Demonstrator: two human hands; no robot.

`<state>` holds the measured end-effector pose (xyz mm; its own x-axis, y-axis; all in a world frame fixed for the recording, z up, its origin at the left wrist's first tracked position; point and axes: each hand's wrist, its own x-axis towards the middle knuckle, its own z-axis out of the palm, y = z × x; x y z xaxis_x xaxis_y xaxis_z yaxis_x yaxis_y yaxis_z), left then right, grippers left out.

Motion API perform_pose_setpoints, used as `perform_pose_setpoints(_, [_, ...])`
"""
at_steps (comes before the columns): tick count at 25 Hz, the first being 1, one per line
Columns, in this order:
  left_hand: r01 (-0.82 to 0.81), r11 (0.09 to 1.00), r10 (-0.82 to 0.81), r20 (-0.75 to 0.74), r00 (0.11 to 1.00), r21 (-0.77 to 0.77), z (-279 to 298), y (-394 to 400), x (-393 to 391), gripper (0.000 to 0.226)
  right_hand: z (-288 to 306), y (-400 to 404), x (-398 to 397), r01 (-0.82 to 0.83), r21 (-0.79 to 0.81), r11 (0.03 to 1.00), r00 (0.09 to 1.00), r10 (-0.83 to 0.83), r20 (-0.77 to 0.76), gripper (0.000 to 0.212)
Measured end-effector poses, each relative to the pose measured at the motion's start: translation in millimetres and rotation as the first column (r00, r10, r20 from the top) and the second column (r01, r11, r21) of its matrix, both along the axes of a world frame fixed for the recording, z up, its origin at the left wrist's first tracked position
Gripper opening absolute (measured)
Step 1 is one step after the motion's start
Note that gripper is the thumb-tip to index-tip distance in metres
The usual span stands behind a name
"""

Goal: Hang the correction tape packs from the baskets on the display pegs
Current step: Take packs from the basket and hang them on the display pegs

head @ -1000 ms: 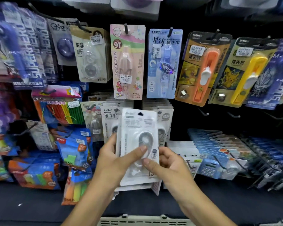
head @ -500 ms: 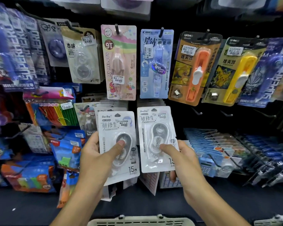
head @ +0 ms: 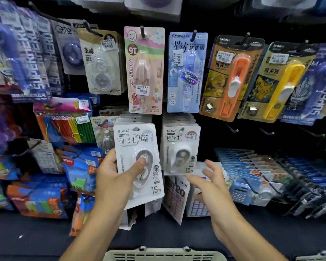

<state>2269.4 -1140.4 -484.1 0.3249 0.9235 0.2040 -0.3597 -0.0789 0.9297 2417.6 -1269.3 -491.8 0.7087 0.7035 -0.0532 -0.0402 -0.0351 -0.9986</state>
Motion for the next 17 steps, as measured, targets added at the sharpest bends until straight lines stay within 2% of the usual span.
perform_pose_setpoints(2, [0.098, 0.995, -0.098, -0.013, 0.995, 0.012, 0.3, -1.2, 2.9, 0.036, 2.7, 3.1, -9.1, -0.193, 0.09, 0.977, 0.969, 0.175, 0.174, 0.054])
perform_pose_setpoints(3, [0.198, 0.98, -0.197, -0.022, 0.98, 0.019, 0.5, -4.7, 4.8, 0.037, 3.6, 5.9, -14.6, -0.281, 0.136, 0.95, 0.946, 0.251, 0.204, 0.052])
perform_pose_setpoints(4, [0.29, 0.956, -0.286, -0.072, 0.955, 0.047, 0.9, -8.6, 6.9, 0.035, 2.8, 8.1, -18.2, -0.319, 0.177, 0.931, 0.934, 0.278, 0.224, 0.049])
perform_pose_setpoints(5, [0.332, 0.936, -0.31, -0.177, 0.934, 0.114, 1.2, -11.4, 8.7, 0.032, 1.1, 11.4, -19.1, -0.3, 0.215, 0.93, 0.939, 0.248, 0.238, 0.046])
perform_pose_setpoints(6, [0.312, 0.921, -0.224, -0.338, 0.914, 0.233, 0.8, -9.9, 10.0, 0.029, -0.4, 14.9, -17.4, -0.233, 0.239, 0.943, 0.955, 0.175, 0.239, 0.043])
perform_pose_setpoints(7, [0.267, 0.884, -0.037, -0.512, 0.858, 0.384, -0.3, -3.2, 10.1, 0.034, -1.6, 16.2, -13.1, -0.133, 0.24, 0.961, 0.973, 0.08, 0.218, 0.04])
perform_pose_setpoints(8, [0.243, 0.805, 0.207, -0.639, 0.741, 0.542, -1.0, 6.3, 9.2, 0.047, -2.4, 15.6, -7.4, -0.039, 0.243, 0.969, 0.983, -0.006, 0.181, 0.038])
perform_pose_setpoints(9, [0.25, 0.716, 0.405, -0.679, 0.612, 0.652, -0.8, 16.4, 8.2, 0.058, -2.3, 14.5, -1.5, 0.018, 0.256, 0.967, 0.987, -0.057, 0.148, 0.038])
perform_pose_setpoints(10, [0.282, 0.653, 0.513, -0.684, 0.519, 0.703, -0.9, 26.1, 6.9, 0.064, -0.9, 12.5, 3.9, 0.031, 0.26, 0.965, 0.985, -0.073, 0.153, 0.038])
perform_pose_setpoints(11, [0.331, 0.617, 0.555, -0.693, 0.461, 0.714, -2.5, 35.0, 6.3, 0.067, 0.1, 10.9, 8.2, 0.018, 0.251, 0.968, 0.978, -0.07, 0.198, 0.039])
perform_pose_setpoints(14, [0.452, 0.604, 0.562, -0.753, 0.343, 0.656, -14.9, 50.2, 8.5, 0.073, -3.4, 7.2, 14.7, -0.043, 0.255, 0.966, 0.948, -0.041, 0.316, 0.035])
perform_pose_setpoints(17, [0.484, 0.576, 0.602, -0.742, 0.295, 0.659, -21.1, 55.6, 13.5, 0.077, -2.6, 2.9, 10.6, -0.121, 0.313, 0.942, 0.925, -0.007, 0.379, 0.032])
